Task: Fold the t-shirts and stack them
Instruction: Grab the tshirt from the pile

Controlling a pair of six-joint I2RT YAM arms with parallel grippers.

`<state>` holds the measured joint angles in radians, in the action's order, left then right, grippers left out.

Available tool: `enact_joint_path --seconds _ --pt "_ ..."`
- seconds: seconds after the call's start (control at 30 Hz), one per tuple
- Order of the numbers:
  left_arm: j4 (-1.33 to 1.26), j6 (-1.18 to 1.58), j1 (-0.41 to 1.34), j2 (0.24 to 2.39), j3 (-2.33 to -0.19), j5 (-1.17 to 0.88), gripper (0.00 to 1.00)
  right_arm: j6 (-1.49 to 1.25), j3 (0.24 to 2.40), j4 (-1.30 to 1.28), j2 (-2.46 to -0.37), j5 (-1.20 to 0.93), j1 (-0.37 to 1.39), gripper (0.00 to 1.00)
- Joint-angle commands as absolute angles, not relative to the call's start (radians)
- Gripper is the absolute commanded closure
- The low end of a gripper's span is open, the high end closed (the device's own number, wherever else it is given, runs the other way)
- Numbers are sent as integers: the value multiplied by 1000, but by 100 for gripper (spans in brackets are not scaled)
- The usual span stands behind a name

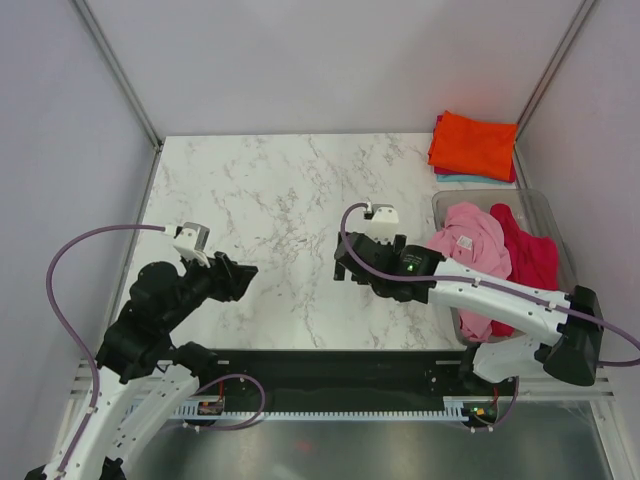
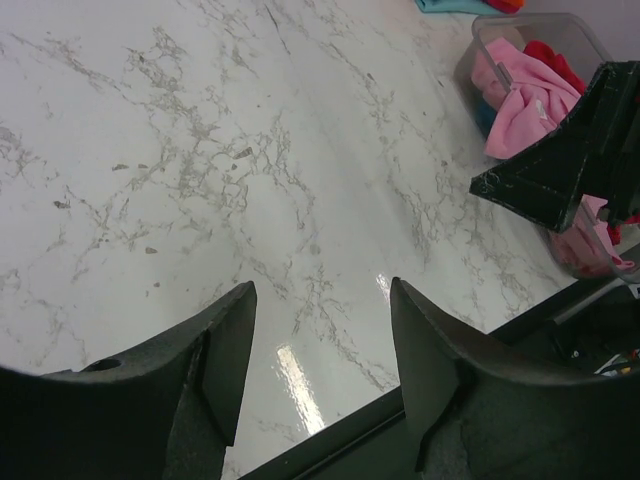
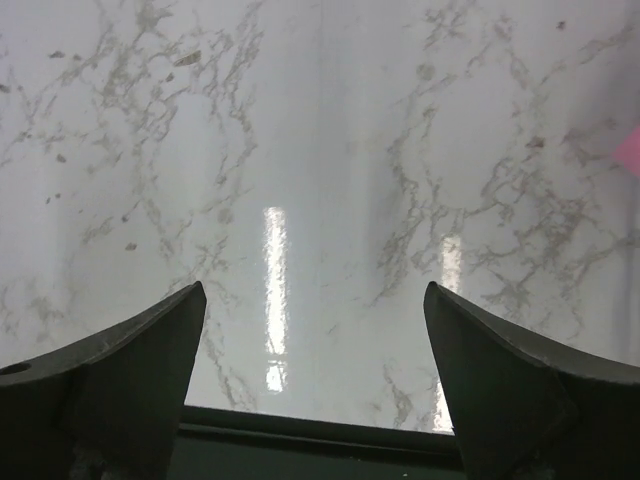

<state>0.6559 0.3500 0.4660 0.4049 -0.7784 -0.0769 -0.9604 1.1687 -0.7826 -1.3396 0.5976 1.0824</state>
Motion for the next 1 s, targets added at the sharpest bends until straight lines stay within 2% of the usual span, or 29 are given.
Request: enact_joint_path --seconds 0.0,0.07,0.23,0.33,0.47,0.67,0.77,0.97 --pt "632 345 459 393 -787 -41 36 -951 1132 -867 -1299 742 988 2" --pt "632 345 459 397 -782 -57 36 -937 1074 -874 -1215 704 845 2" --pt "632 342 459 414 -787 -80 37 -888 994 -911 -953 722 622 2" --pt "630 342 459 399 -782 -75 37 -850 967 -966 -893 735 473 2" --pt "630 342 459 406 -779 -77 37 -744 890 -936 -936 599 270 2" --pt "629 339 459 423 -779 -91 37 -726 859 -845 -1051 502 238 4" --pt "627 339 459 410 -775 -83 37 -727 819 -805 -1094 471 224 9" --pt "627 339 459 408 -775 -84 37 -735 746 -736 -1094 445 209 30"
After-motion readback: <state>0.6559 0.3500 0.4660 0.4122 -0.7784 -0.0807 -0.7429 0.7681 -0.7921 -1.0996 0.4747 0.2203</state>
